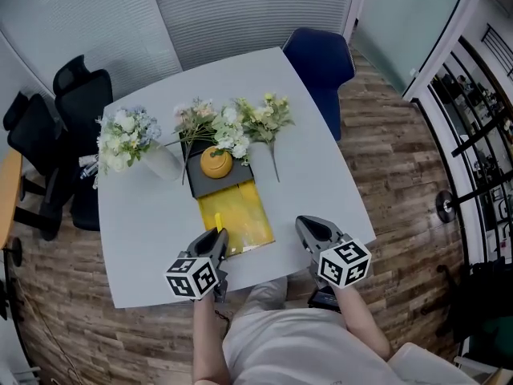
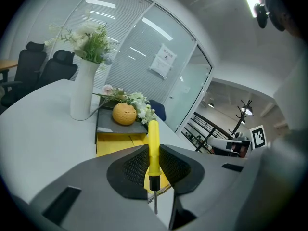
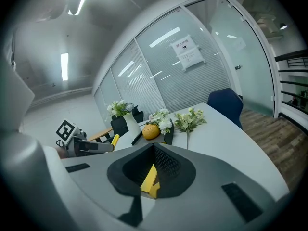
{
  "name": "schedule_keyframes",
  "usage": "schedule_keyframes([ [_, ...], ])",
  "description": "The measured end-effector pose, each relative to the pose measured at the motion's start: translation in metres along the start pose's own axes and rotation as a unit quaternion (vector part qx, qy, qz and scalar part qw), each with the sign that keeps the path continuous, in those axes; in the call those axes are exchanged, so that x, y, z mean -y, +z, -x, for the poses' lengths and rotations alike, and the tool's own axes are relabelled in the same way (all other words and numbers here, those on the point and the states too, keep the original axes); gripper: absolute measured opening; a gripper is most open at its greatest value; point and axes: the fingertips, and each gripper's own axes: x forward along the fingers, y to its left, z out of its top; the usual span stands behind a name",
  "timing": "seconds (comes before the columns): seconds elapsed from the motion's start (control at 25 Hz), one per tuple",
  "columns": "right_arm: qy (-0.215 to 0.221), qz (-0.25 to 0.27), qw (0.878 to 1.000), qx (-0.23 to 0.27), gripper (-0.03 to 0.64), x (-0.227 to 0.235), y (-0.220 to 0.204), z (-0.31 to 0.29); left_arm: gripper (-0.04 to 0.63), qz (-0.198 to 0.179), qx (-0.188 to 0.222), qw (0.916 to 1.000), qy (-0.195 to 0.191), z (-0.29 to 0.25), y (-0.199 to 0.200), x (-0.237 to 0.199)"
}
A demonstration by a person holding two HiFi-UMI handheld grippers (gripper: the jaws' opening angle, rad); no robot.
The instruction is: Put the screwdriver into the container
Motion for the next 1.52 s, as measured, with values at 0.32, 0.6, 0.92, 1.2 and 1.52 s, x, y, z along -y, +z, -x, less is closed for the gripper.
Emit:
schedule_keyframes([
  [0.32,0.011,0.002,1.000,-0.011,0.015,0.006,0.001,-0.016,0.067,0.011,-0.012,0.9999,0.005,-0.017,-0.004,-0.010],
  [0.6,0.014,0.009,1.000,-0.025,0.015,0.018,0.003,-0.038,0.067,0.013,-0.031,0.9994,0.007,-0.042,-0.005,-0.021],
  [0.92,0.028,0.001,0.998,-0.049,0.015,0.025,-0.006,-0.070,0.067,0.010,-0.076,0.9969,0.015,-0.070,-0.017,-0.034],
  [1.2,0.029,-0.008,0.997,-0.065,0.015,0.035,-0.012,-0.092,0.067,0.008,-0.115,0.9933,0.008,-0.094,-0.027,-0.040],
  [1.52,0.029,-0.019,0.996,-0.081,0.015,0.045,-0.020,-0.109,0.067,-0.004,-0.183,0.9830,0.010,-0.121,-0.044,-0.047],
])
